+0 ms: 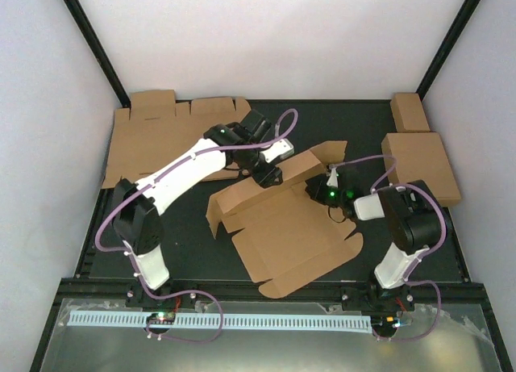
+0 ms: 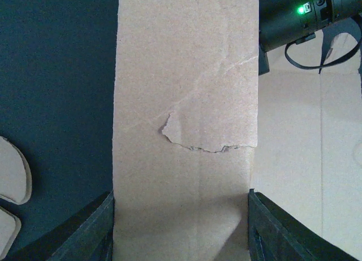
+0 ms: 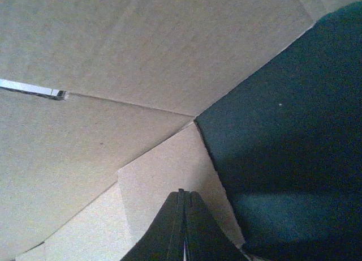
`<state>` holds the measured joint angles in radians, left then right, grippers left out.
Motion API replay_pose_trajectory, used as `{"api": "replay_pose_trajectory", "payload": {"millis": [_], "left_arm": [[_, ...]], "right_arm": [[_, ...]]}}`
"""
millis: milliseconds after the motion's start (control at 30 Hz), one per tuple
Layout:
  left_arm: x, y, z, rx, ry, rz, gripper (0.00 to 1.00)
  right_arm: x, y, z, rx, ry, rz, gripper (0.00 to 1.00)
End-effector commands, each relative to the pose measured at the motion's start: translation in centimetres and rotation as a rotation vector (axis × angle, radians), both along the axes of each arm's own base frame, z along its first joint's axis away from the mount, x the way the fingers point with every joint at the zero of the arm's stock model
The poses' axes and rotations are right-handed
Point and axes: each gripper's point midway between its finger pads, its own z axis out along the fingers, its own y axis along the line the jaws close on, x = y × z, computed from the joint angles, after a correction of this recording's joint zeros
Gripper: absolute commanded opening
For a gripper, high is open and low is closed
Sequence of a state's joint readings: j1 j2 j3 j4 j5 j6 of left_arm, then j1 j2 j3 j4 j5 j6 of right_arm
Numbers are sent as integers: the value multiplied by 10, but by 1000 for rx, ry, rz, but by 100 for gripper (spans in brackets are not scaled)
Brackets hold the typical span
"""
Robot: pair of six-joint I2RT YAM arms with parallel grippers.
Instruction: Fold the paper box
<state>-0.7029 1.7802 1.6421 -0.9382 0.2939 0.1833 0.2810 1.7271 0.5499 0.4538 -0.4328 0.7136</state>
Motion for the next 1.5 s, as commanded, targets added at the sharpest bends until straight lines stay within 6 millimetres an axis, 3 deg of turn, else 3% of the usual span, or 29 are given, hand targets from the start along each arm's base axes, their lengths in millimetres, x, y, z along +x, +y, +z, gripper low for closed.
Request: {"api": "replay_pose_trajectory", "payload": {"millis": [0,700,1067,1233,1467], "left_arm": [[-32,13,-20,61,131,-4,59],[-40,17,-35,173,84,-4,58],[-44,13,-35,182,76,-16,58],[-46,13,-36,192,72,-16,58],[-44,9,-33,174,67,-4,58]], "right_arm": [[-9,-6,-6,-10,11,-21,2],[-4,-25,45,38,-111,-58,2],[-2,-60,80,-22,-191,-128,2],[0,-61,77,-16,-172,-117,2],[7,-33,49,102,-87,-39,2]]}}
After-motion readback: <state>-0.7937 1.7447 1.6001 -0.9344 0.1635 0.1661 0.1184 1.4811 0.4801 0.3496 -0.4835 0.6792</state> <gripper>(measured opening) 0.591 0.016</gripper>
